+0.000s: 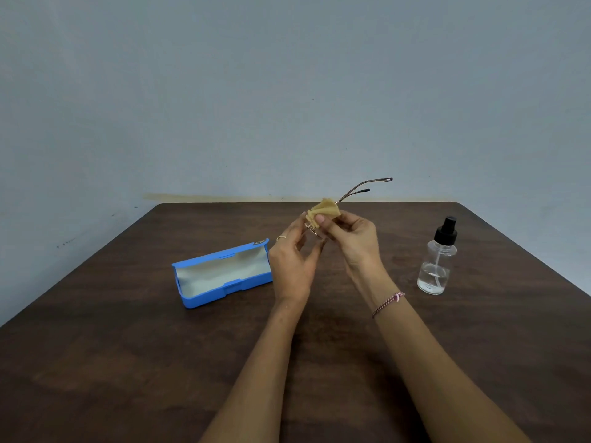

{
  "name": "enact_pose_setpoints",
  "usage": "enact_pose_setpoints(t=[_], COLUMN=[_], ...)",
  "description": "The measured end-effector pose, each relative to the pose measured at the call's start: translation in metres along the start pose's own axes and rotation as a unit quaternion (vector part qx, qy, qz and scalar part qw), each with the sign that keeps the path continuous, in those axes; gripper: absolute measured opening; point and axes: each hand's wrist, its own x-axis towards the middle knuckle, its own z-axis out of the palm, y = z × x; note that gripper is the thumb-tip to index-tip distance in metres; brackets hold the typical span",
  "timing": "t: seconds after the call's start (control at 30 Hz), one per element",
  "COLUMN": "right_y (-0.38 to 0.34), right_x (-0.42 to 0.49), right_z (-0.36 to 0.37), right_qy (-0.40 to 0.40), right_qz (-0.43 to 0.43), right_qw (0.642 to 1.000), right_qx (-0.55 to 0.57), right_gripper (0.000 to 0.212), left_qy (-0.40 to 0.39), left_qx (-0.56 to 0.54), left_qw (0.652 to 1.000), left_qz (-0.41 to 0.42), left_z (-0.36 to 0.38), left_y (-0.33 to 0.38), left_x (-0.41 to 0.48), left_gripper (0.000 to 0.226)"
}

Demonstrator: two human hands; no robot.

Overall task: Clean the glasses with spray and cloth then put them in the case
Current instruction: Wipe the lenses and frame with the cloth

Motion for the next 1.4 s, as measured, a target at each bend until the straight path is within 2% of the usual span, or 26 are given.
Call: enact_pose_setpoints(t=[0.23,0.5,0.83,0.93,1.07,1.17,1.27,1.4], right_y=[-0.019,-0.032,-0.037,-0.037,-0.036,-0.031,-0.027,-0.024], right_x=[0.01,0.014,0.016,0.016,0.014,0.009,-0.003,-0.02], right_z=[-0.011,-0.02,-0.028,-0.03,-0.033,-0.047,-0.064,-0.069], right_qy=[0.089,0.142,0.177,0.173,0.093,-0.037,-0.164,-0.287], right_qz=[-0.048,-0.063,-0.069,-0.064,-0.026,0.042,0.143,0.256], right_qw=[0.989,0.968,0.943,0.95,0.987,0.997,0.959,0.884], right_qx=[0.107,0.199,0.273,0.254,0.126,-0.046,-0.179,-0.264], right_gripper=[0.013,0.01,0.007,0.006,0.007,0.01,0.022,0.026], left_qy=[-0.012,-0.017,-0.003,0.014,0.014,0.023,0.025,0.021], left_qx=[-0.053,-0.089,-0.156,-0.173,-0.182,-0.188,-0.192,-0.186], left_qw=[0.997,0.992,0.975,0.97,0.967,0.965,0.963,0.966], left_qz=[-0.046,-0.091,-0.157,-0.172,-0.18,-0.183,-0.186,-0.178], left_z=[0.003,0.001,-0.001,-0.003,-0.003,-0.003,-0.003,-0.002], left_y=[0.001,0.005,0.002,0.002,0.003,0.004,0.003,0.005], left_x=[-0.002,-0.003,0.0,0.002,0.002,0.002,0.004,0.004], left_gripper=[0.054,0.057,0.059,0.058,0.058,0.058,0.058,0.055])
